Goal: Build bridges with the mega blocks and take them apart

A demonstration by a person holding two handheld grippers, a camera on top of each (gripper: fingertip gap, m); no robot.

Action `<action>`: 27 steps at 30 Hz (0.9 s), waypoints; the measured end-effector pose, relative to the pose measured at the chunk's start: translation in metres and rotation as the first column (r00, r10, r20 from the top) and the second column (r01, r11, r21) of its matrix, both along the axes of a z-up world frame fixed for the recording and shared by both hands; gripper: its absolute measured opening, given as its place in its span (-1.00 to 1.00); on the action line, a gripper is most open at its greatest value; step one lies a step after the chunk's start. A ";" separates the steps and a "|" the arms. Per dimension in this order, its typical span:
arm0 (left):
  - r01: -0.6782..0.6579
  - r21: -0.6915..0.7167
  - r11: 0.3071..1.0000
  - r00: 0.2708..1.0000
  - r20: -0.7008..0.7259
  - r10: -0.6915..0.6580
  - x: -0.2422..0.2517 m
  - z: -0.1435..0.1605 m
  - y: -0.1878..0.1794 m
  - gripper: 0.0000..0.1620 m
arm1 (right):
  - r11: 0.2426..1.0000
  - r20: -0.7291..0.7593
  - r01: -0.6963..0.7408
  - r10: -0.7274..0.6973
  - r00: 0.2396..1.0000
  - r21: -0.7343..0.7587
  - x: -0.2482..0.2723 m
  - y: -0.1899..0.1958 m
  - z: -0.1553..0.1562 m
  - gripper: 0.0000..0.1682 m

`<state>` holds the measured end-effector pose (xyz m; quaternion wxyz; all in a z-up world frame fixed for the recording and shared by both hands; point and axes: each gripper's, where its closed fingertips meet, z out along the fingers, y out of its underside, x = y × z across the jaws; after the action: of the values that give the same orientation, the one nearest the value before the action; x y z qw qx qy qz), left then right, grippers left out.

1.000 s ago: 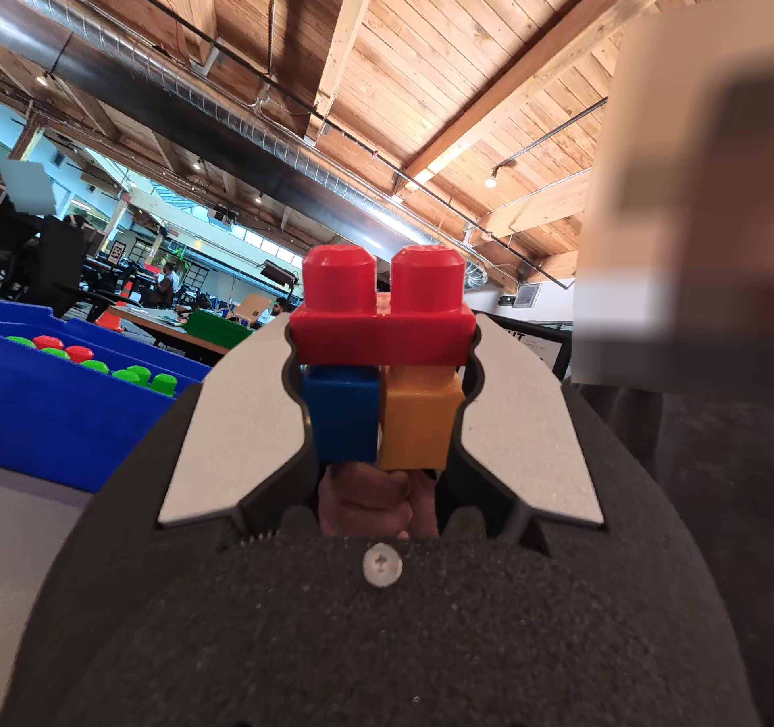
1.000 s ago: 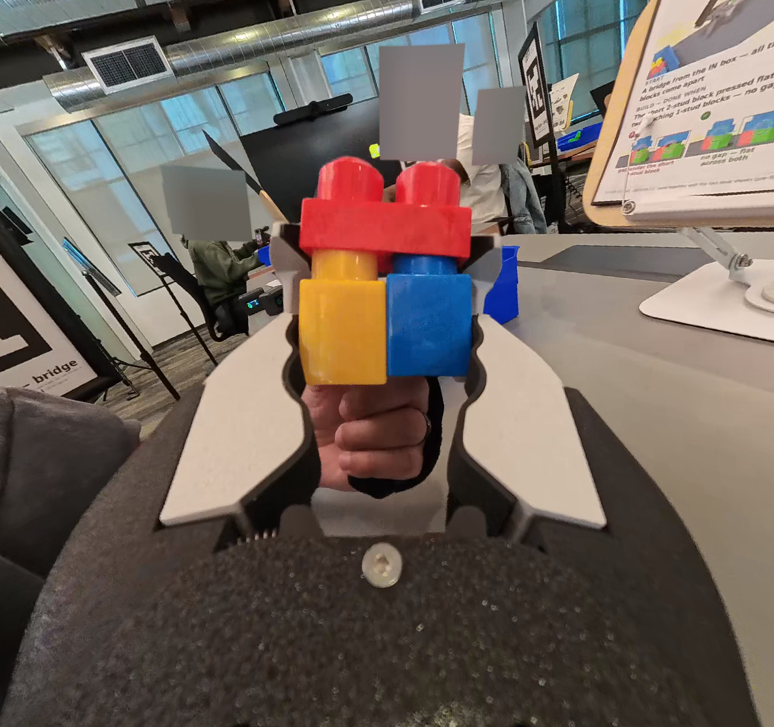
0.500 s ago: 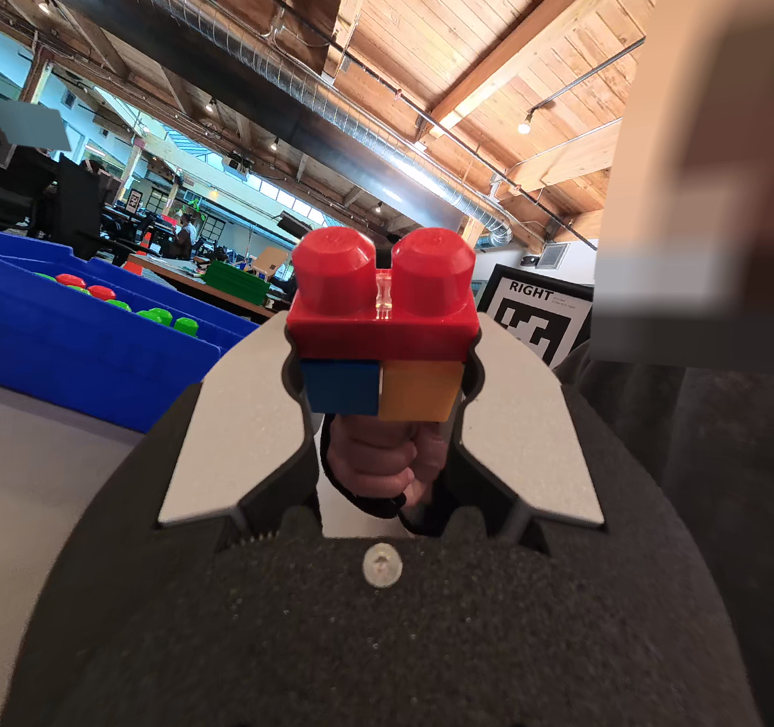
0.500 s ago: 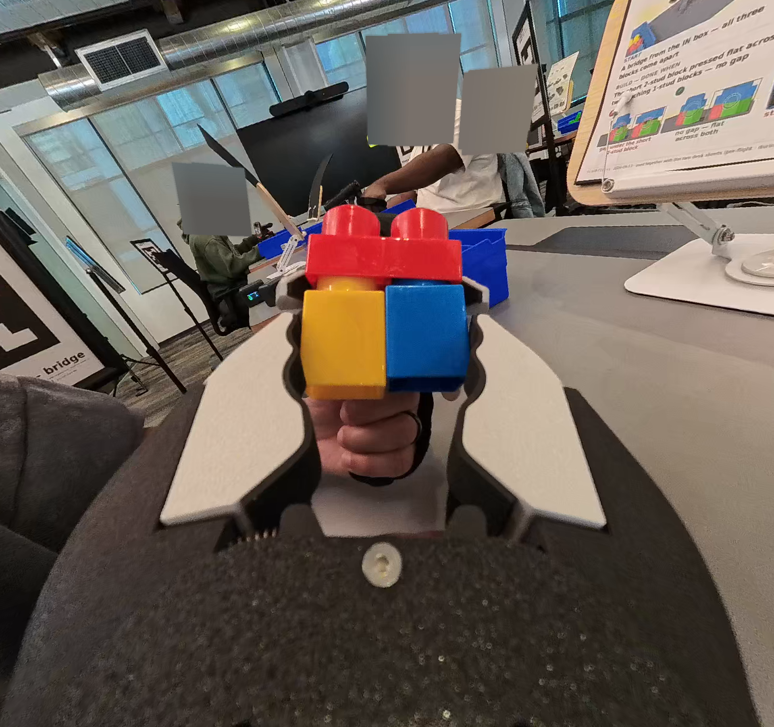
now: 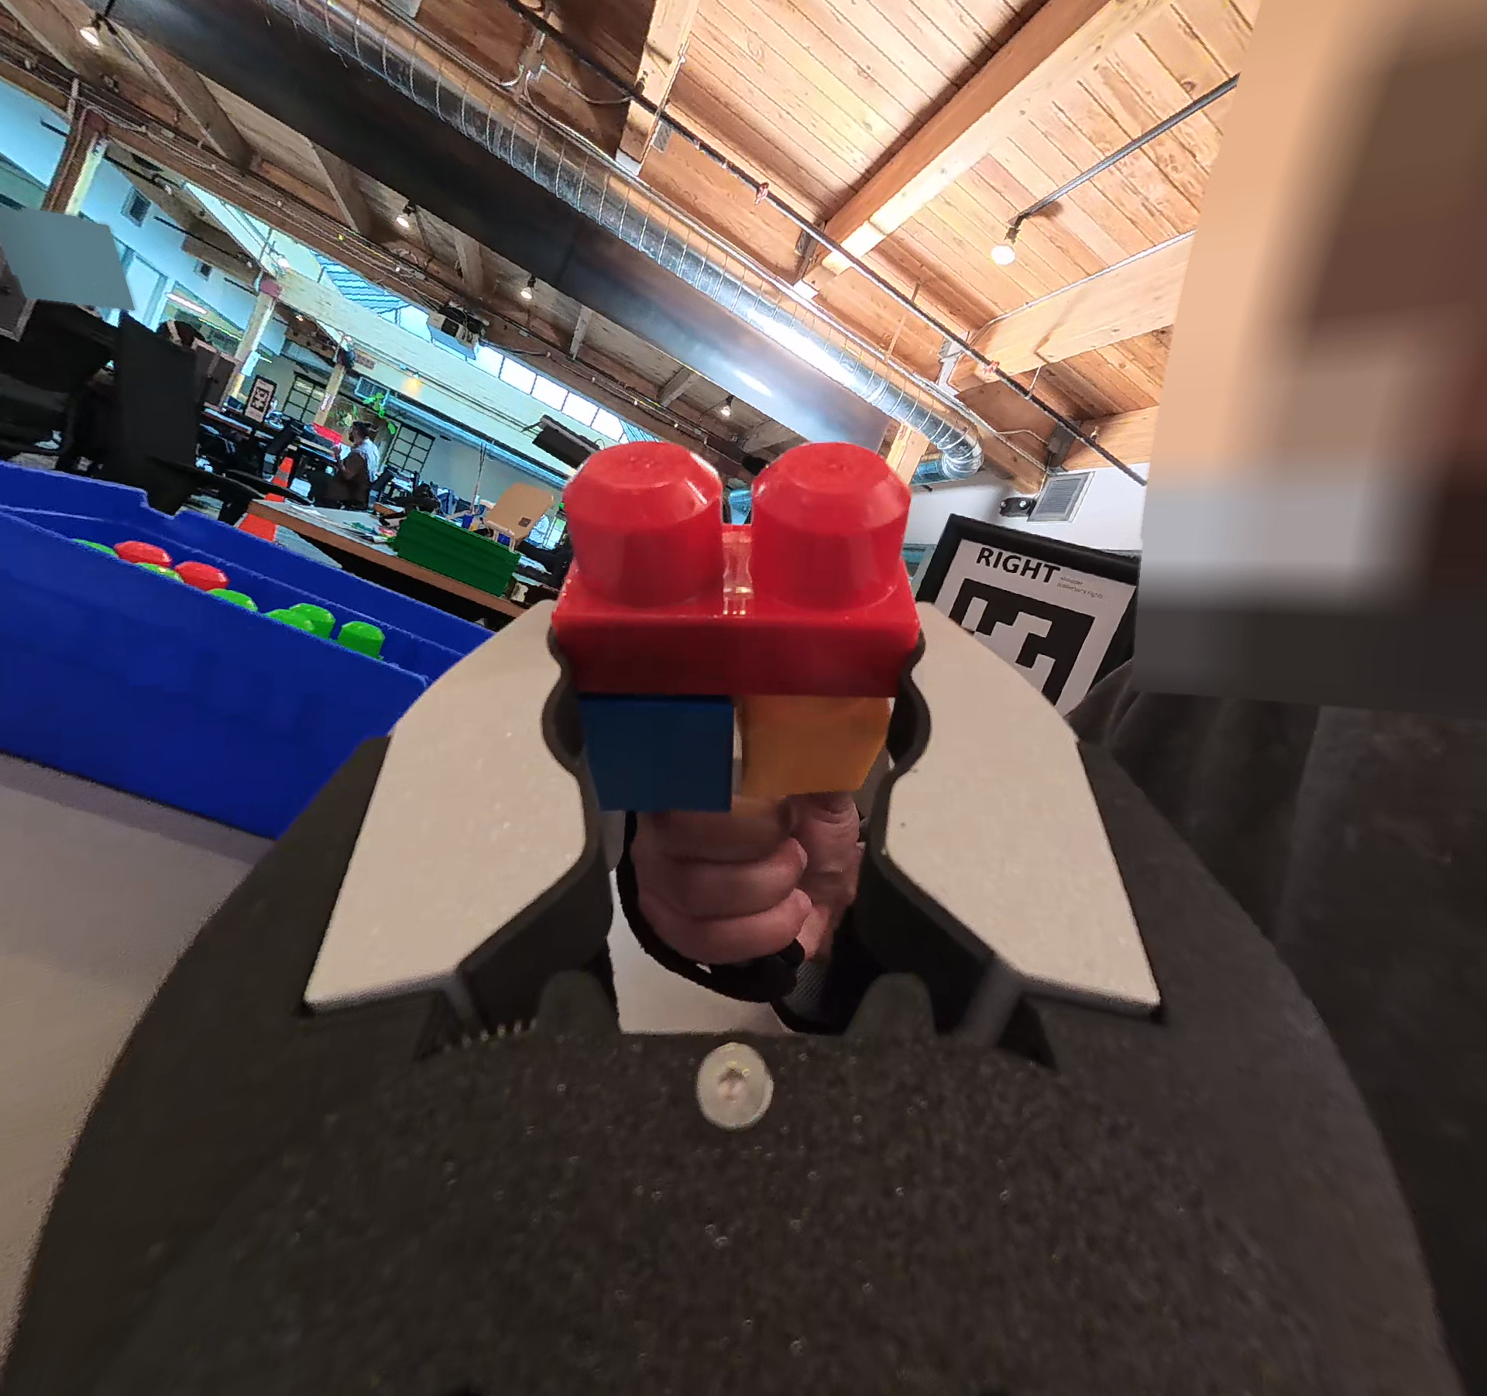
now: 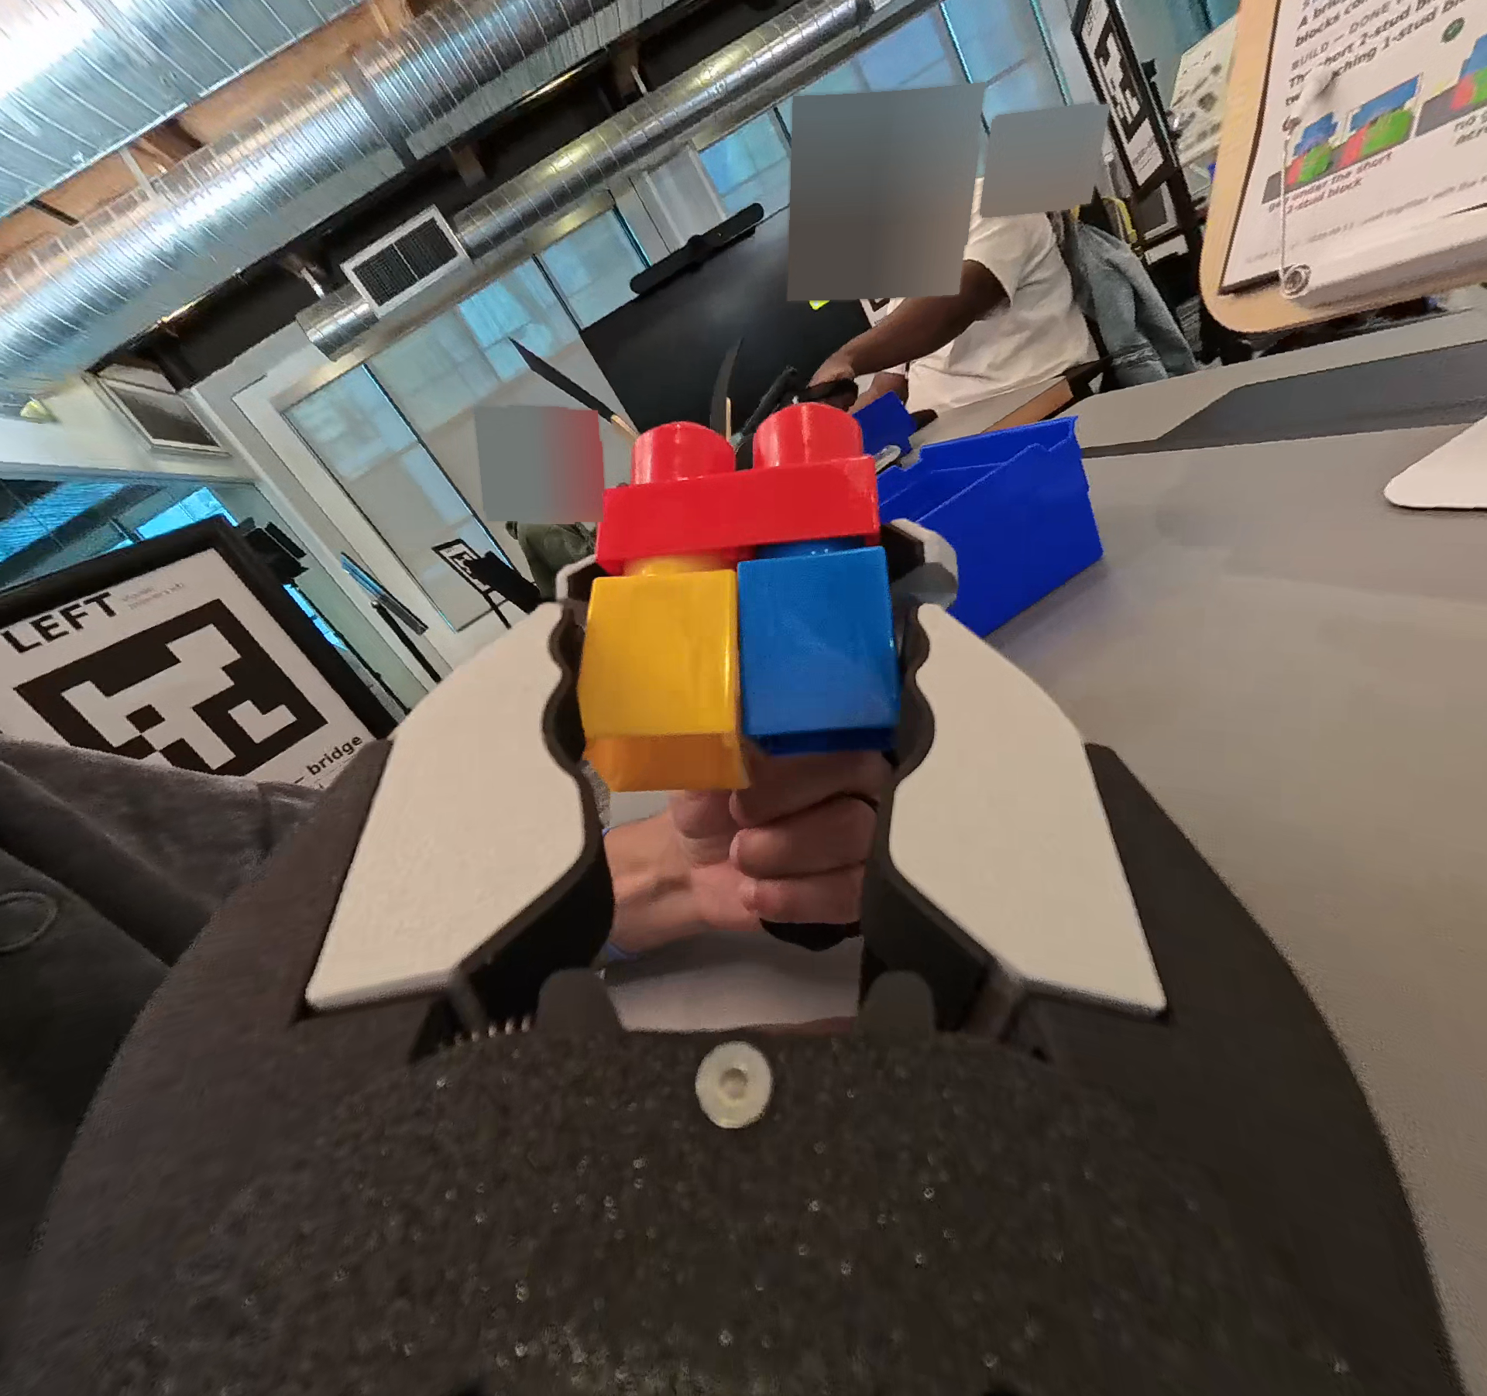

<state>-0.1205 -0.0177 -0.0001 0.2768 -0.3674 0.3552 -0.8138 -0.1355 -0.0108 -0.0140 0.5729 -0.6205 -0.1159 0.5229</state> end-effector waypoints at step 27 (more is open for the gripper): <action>0.017 0.082 0.997 0.999 -0.053 -0.012 0.001 0.001 -0.016 -0.06 | 0.977 0.075 0.112 -0.127 0.989 0.180 -0.002 -0.011 0.004 -0.12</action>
<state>-0.1191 -0.0336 0.0005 0.2763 -0.3744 0.3981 -0.7905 -0.1376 -0.0221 -0.0096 0.6499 -0.5956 -0.1485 0.4481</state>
